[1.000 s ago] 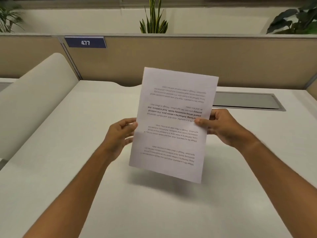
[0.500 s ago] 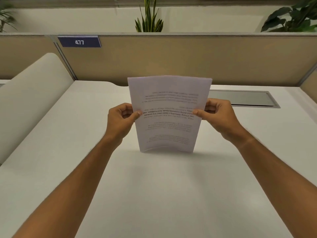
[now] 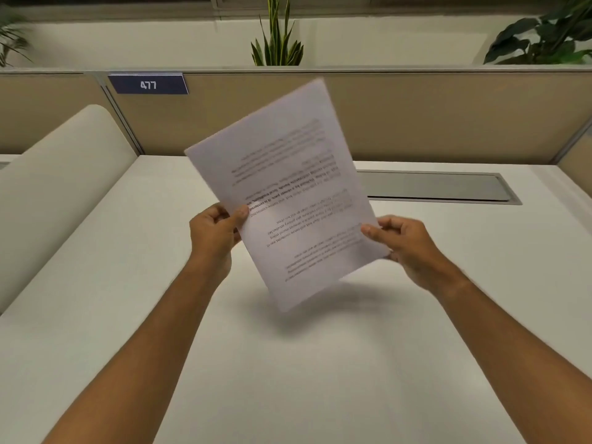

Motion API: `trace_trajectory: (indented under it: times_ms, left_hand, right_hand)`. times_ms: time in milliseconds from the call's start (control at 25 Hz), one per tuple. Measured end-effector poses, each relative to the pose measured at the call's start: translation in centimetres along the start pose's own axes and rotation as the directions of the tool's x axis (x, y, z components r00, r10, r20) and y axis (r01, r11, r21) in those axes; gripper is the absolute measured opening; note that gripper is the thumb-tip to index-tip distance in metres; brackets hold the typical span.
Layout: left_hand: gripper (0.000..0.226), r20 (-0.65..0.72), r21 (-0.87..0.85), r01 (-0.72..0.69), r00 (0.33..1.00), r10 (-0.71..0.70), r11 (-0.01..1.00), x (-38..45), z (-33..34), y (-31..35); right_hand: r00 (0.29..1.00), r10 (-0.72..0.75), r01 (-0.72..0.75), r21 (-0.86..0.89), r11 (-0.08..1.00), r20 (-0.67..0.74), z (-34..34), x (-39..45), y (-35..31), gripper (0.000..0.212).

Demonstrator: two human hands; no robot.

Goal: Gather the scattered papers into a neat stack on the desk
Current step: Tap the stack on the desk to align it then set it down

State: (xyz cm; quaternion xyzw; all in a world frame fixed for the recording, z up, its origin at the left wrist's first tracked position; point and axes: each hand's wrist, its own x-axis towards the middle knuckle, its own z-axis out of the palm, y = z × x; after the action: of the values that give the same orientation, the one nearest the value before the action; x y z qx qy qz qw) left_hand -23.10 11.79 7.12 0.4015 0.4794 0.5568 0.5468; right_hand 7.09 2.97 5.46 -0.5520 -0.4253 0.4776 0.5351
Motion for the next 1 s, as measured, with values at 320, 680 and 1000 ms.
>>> trace_trajectory:
  times_ms: [320, 680, 1000]
  left_hand:
    - [0.015, -0.012, -0.236, 0.141, 0.989, -0.148, 0.961, -2.4, -0.7, -2.1]
    - [0.004, 0.2, 0.24, -0.03, 0.98, -0.019, 0.97, 1.4, -6.0, 0.7]
    - [0.023, 0.157, 0.387, -0.192, 0.978, 0.141, 0.902, 0.9, -5.8, -1.4]
  right_hand:
    - [0.998, 0.046, -0.036, 0.2, 0.979, -0.048, 3.0, -0.4, 0.8, 0.022]
    - [0.994, -0.042, 0.058, -0.156, 0.986, 0.102, -1.8, 0.4, -1.7, 0.022]
    - [0.988, -0.149, 0.13, -0.29, 0.948, -0.044, -1.3, 1.0, 0.2, 0.024]
